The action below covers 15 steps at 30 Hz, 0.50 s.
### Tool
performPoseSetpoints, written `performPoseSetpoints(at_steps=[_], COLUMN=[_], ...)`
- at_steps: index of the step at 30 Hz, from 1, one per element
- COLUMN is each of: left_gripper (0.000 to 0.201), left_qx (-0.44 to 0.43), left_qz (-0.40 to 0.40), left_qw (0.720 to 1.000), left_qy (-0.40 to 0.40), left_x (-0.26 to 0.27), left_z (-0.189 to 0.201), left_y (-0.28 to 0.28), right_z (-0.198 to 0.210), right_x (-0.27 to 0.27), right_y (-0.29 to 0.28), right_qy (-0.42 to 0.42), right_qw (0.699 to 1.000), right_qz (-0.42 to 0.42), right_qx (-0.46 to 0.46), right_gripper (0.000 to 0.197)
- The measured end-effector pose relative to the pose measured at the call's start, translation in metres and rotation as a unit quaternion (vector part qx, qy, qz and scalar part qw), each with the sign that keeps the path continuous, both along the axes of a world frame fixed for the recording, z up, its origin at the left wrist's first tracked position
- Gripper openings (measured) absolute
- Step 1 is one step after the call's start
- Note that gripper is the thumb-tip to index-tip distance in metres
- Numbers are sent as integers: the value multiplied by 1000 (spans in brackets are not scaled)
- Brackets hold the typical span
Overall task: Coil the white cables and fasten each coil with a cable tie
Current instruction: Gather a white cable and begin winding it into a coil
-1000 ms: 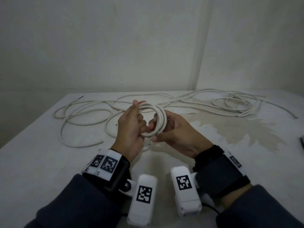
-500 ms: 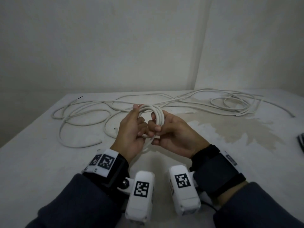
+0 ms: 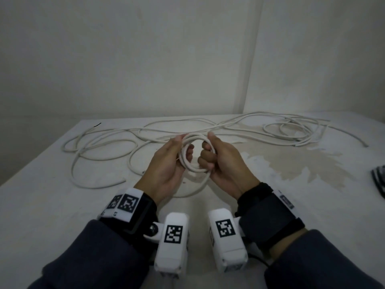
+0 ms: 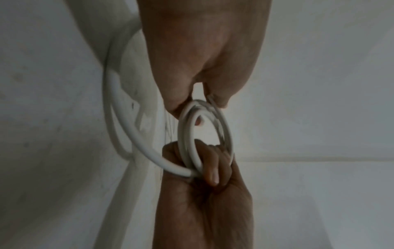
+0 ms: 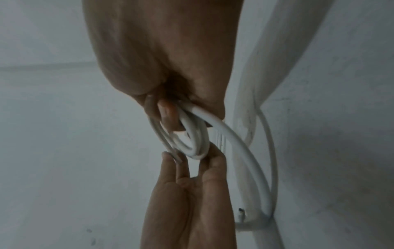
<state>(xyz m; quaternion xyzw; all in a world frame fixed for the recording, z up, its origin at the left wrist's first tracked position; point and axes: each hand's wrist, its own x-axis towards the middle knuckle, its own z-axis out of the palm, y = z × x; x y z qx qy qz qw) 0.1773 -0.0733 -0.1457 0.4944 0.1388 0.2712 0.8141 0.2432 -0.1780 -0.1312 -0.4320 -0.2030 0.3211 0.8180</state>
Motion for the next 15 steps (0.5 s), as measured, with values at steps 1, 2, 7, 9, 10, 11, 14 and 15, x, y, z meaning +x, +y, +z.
performPoseSetpoints(at_steps=[1, 2, 7, 9, 10, 11, 14, 15], left_gripper=[29, 26, 33, 43, 46, 46, 30, 23], left_qx=[22, 32, 69, 111, 100, 74, -16, -41], left_qz=[15, 28, -67, -156, -184, -187, -93, -53], left_qw=[1000, 999, 988, 958, 950, 952, 986, 992], left_qy=[5, 5, 117, 212, 230, 230, 139, 104], left_x=[0, -2, -17, -22, -22, -21, -16, -17], left_z=[0, 2, 17, 16, 15, 14, 11, 10], left_y=[0, 0, -2, -7, -10, -11, -9, -5], right_z=[1, 3, 1, -2, -2, -2, -1, -1], right_x=[4, 8, 35, 36, 35, 32, 26, 23], right_y=[-2, -4, -21, -22, -20, -19, -17, -15], right_qy=[22, 46, 142, 160, 159, 157, 156, 157], right_qw=[999, 997, 975, 970, 970, 972, 976, 977], right_qz=[-22, -46, -99, -94, -90, -82, -44, -28], right_qx=[22, 48, 141, 159, 159, 158, 148, 138], right_gripper=[39, 39, 36, 36, 38, 40, 43, 44])
